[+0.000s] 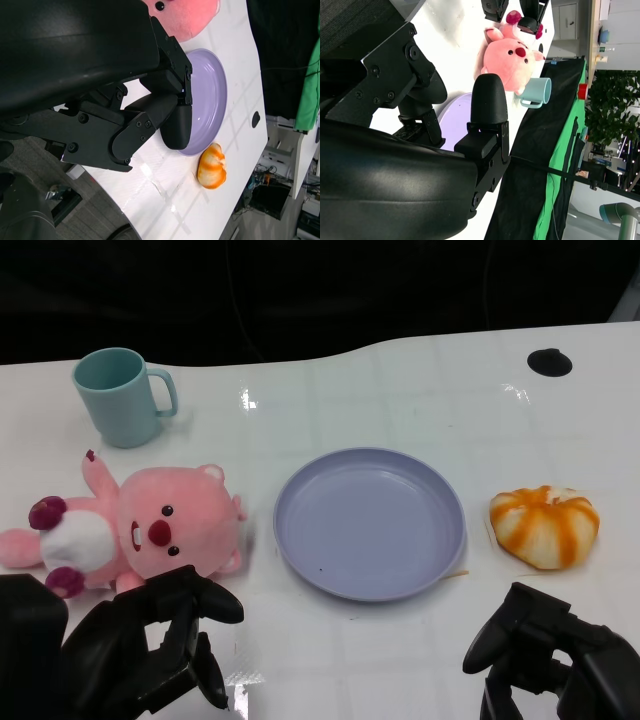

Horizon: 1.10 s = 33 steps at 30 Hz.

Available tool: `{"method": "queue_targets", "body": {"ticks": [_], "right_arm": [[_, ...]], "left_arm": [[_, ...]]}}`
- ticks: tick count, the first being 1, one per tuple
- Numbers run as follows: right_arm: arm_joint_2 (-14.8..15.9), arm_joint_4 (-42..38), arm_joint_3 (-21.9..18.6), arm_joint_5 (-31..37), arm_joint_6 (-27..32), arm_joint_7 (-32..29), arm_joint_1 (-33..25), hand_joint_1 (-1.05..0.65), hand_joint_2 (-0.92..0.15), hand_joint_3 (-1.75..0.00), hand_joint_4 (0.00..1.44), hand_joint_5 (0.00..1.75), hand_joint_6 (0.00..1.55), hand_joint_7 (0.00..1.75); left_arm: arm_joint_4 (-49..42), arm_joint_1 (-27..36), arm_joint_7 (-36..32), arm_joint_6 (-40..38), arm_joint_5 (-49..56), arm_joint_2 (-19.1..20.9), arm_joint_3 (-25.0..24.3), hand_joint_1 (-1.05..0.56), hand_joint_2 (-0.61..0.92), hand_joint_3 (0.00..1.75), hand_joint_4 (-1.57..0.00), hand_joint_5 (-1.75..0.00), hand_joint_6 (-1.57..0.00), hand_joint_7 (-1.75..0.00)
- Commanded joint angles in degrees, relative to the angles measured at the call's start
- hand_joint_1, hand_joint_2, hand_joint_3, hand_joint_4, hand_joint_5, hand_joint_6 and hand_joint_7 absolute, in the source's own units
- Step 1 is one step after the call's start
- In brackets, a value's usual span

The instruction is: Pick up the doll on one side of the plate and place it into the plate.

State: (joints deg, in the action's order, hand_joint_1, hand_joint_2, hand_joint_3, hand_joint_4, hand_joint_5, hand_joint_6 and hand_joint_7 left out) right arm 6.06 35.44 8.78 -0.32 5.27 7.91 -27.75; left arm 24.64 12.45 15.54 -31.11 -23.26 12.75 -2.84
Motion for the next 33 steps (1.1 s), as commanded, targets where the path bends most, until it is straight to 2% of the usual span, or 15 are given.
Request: {"method": "queue_targets", "body": {"ticks": [1, 25, 27, 33], "right_arm": [[0.1, 0.2, -0.3, -0.3, 0.1, -0.2, 0.0, 0.13, -0.46, -1.37, 0.71, 1.75, 0.58, 1.57], [0.1, 0.0, -0.4, -0.5, -0.3, -0.1, 0.1, 0.13, -0.46, -1.36, 0.71, 1.75, 0.58, 1.57], [0.2, -0.1, -0.4, -0.6, -0.5, 0.0, 0.0, 0.13, -0.46, -1.36, 0.71, 1.75, 0.58, 1.57], [0.2, -0.4, -0.4, -0.5, -0.9, 0.0, 0.1, 0.12, -0.46, -1.36, 0.71, 1.75, 0.58, 1.57]], "left_arm": [[-0.4, -0.3, 0.6, 1.0, 0.1, 0.3, -0.6, -0.12, 0.61, 1.12, -0.78, -1.75, -0.64, -1.61], [0.2, -0.2, -0.1, 0.8, 0.6, 0.4, -0.5, -0.11, 0.62, 1.11, -0.77, -1.75, -0.65, -1.6], [0.2, -0.2, 0.1, 1.5, 1.0, 0.6, -0.4, -0.11, 0.61, 1.1, -0.76, -1.75, -0.67, -1.55], [0.7, 0.2, -0.5, 3.2, 2.3, 0.1, -0.4, -0.15, 0.51, 1.2, -0.72, -1.56, -0.75, -1.19]]}}
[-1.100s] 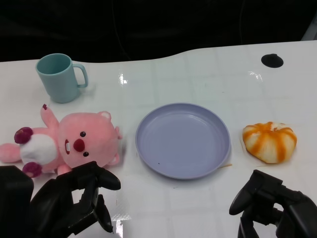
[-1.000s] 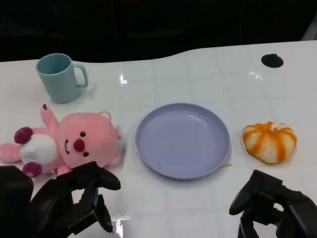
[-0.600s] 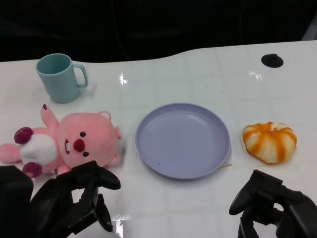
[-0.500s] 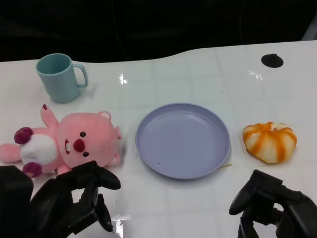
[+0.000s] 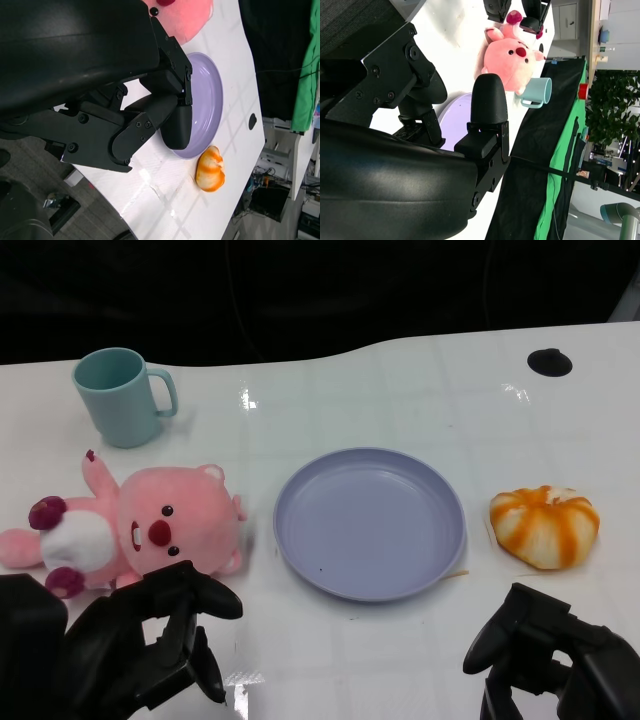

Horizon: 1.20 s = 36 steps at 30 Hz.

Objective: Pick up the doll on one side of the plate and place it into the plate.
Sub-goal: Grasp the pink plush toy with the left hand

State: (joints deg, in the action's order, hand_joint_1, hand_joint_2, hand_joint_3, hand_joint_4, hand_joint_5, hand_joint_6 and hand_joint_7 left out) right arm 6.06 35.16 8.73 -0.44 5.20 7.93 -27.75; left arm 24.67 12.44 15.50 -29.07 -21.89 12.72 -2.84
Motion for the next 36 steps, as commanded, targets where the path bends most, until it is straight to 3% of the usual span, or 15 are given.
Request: {"method": "queue_targets", "body": {"ticks": [1, 7, 11, 14, 17, 24, 36], "right_arm": [[0.2, -0.1, -0.4, -0.3, -0.9, 0.0, 0.1, 0.12, -0.46, -1.36, 0.71, 1.75, 0.58, 1.57], [0.2, -0.4, -0.5, -0.1, -0.9, -0.1, 0.3, 0.12, -0.46, -1.36, 0.71, 1.75, 0.58, 1.57], [0.2, 0.1, -0.5, -0.3, -0.6, -0.1, 0.1, 0.12, -0.45, -1.37, 0.7, 1.75, 0.58, 1.57], [0.3, 0.1, -0.6, -0.2, -0.9, -0.1, 0.1, 0.13, -0.46, -1.37, 0.7, 1.75, 0.58, 1.56], [0.2, 0.2, -0.8, -0.6, -0.8, 0.0, 0.1, 0.13, -0.47, -1.37, 0.7, 1.75, 0.57, 1.56], [0.1, 0.0, -0.7, -0.6, -0.7, -0.1, 0.4, 0.13, -0.47, -1.36, 0.71, 1.75, 0.58, 1.57], [0.0, 0.0, -0.6, -0.7, -0.3, -0.1, 0.7, 0.12, -0.46, -1.37, 0.71, 1.75, 0.58, 1.56]], "left_arm": [[0.8, 0.3, -0.4, 1.2, 0.9, 0.1, -0.5, -0.16, 0.5, 1.21, -0.72, -1.55, -0.75, -1.17], [1.9, 0.4, -0.2, 1.6, 0.4, -0.4, -1.3, -0.23, 0.53, 1.0, -0.68, -1.35, -0.72, -0.87], [3.2, 0.9, -0.2, 3.6, 2.1, -0.1, -1.3, -0.26, 0.68, 0.73, -0.58, -1.25, -0.63, -0.71], [3.9, 1.2, 0.6, 6.7, 4.0, 1.1, -1.4, -0.31, 0.86, 0.41, -0.52, -1.09, -0.63, -0.44], [3.5, 0.8, 1.6, 10.3, 6.0, 2.5, -1.3, -0.35, 0.91, 0.26, -0.45, -0.98, -0.59, -0.31], [1.5, -1.1, 5.1, 17.7, 10.2, 7.0, -2.2, -0.47, 0.92, 0.18, -0.25, -0.81, -0.39, -0.14], [1.8, -2.1, 4.2, 27.1, 25.1, 13.8, -3.0, -0.61, 0.92, 0.05, -0.02, -0.65, -0.29, -0.04]]}}
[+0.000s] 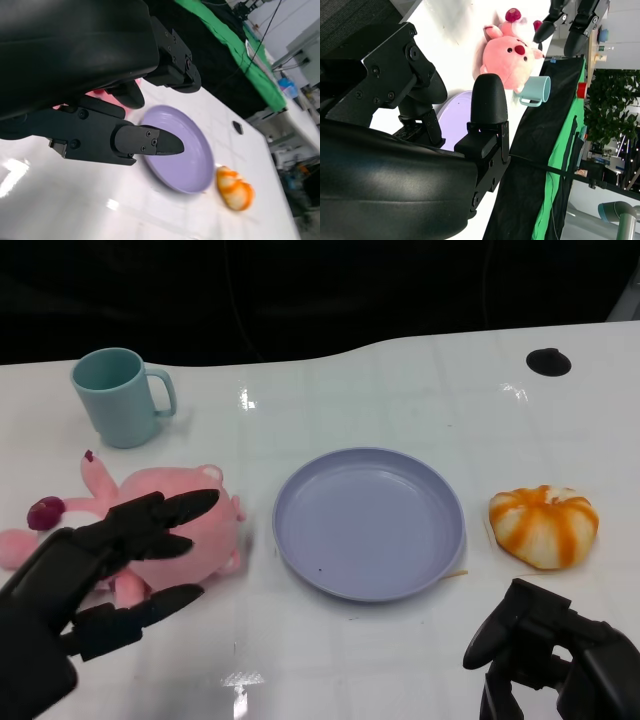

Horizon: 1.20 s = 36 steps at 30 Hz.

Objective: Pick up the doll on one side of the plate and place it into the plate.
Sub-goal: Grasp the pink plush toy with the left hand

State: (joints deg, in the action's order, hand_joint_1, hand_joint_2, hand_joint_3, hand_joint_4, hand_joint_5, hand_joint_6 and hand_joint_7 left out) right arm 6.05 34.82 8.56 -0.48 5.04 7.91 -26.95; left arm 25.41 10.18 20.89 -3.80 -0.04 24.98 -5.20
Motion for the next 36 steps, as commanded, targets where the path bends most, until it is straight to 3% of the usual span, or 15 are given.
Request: {"method": "queue_targets", "body": {"ticks": [1, 10, 21, 28, 36], "right_arm": [[0.0, 0.3, -0.5, -0.8, -0.2, 0.0, -0.1, 0.12, -0.46, -1.37, 0.71, 1.75, 0.58, 1.56], [0.4, 0.4, -0.7, -0.9, -0.5, 0.1, -0.3, 0.12, -0.47, -1.36, 0.71, 1.75, 0.58, 1.55], [0.1, 0.7, -0.7, -1.4, -0.1, 0.0, -0.6, 0.11, -0.47, -1.36, 0.71, 1.75, 0.58, 1.56], [0.1, 1.0, -0.7, -1.6, 0.0, -0.1, -0.8, 0.1, -0.47, -1.35, 0.71, 1.75, 0.57, 1.55], [0.1, 1.5, -0.7, -1.5, 0.6, -0.2, -1.0, 0.09, -0.47, -1.34, 0.7, 1.75, 0.58, 1.55]], "left_arm": [[1.5, 0.2, -1.5, 1.9, 4.6, 1.7, -0.8, -0.61, 0.91, 0.04, -0.01, -0.63, -0.29, -0.04], [2.5, -0.6, -4.0, 4.1, 20.2, 5.1, -1.0, -0.64, 0.92, 0.03, 0.0, -0.45, -0.2, -0.01], [0.4, -5.4, -3.5, -0.3, 38.2, 9.0, 0.6, -0.68, 0.91, 0.01, 0.0, -0.24, -0.16, 0.0], [-3.0, -9.1, -1.2, -4.2, 46.3, 10.5, 3.5, -0.68, 0.89, 0.0, 0.0, -0.24, -0.17, 0.0], [-12.6, -14.7, -0.7, -4.4, 48.3, 12.0, 7.6, -0.72, 0.9, 0.0, -0.03, -0.27, -0.17, 0.0]]}}
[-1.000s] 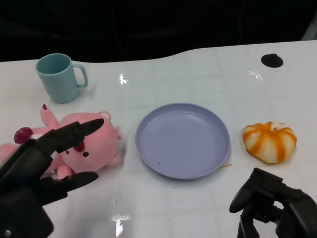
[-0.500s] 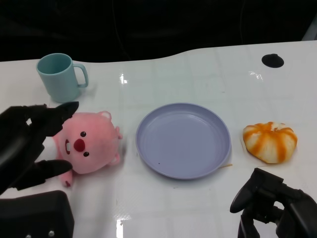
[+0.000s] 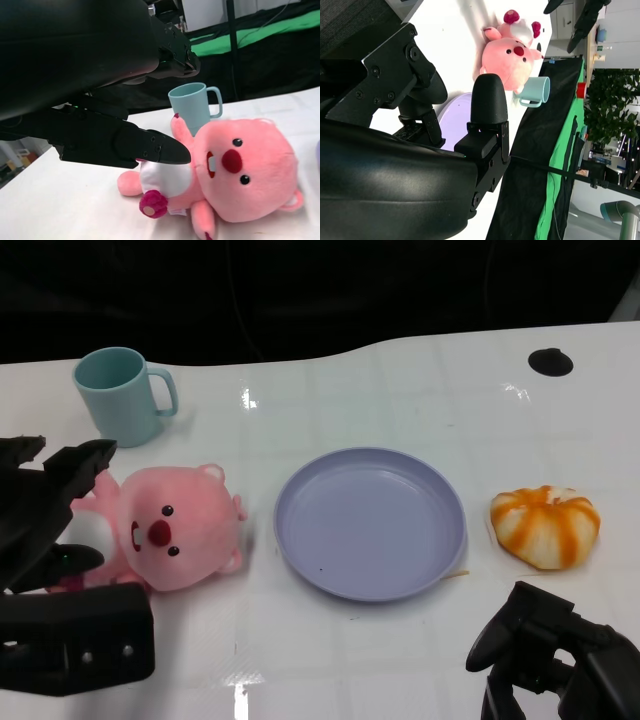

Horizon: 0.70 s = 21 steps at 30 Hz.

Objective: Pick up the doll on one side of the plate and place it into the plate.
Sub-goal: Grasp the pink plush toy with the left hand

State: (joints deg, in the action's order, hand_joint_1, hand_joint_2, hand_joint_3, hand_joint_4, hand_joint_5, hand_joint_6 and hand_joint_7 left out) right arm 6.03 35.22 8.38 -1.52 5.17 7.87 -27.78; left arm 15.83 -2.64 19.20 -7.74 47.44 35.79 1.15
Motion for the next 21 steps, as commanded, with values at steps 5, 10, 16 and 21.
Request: {"method": "queue_targets", "body": {"ticks": [5, 10, 16, 21], "right_arm": [[0.1, 1.7, -0.3, -0.5, 0.9, -0.3, -0.3, 0.09, -0.48, -1.34, 0.7, 1.75, 0.58, 1.54], [0.1, 2.0, -0.2, -0.6, 1.0, -0.2, -0.5, 0.09, -0.48, -1.34, 0.7, 1.75, 0.58, 1.54], [0.1, 2.6, -0.2, -0.5, 1.5, -0.3, -0.7, 0.09, -0.47, -1.34, 0.71, 1.75, 0.58, 1.54], [0.1, 3.2, -0.1, -0.5, 2.1, -0.3, -0.9, 0.09, -0.48, -1.34, 0.72, 1.75, 0.58, 1.55]], "left_arm": [[-8.8, -5.3, 2.0, -1.1, 1.2, 1.5, 4.2, -0.72, 0.91, 0.01, -0.03, -0.26, -0.15, 0.0], [-13.9, -8.1, 1.2, -0.1, 0.3, 1.3, 6.3, -0.72, 0.91, 0.0, -0.05, -0.25, -0.18, -0.01], [-20.9, -11.8, 0.0, 1.6, 0.2, 0.8, 9.2, -0.73, 0.91, 0.0, -0.07, -0.23, -0.2, -0.01], [-26.9, -15.4, 1.3, -0.2, 0.5, -0.3, 12.2, -0.71, 0.92, 0.01, -0.08, -0.18, -0.19, 0.0]]}}
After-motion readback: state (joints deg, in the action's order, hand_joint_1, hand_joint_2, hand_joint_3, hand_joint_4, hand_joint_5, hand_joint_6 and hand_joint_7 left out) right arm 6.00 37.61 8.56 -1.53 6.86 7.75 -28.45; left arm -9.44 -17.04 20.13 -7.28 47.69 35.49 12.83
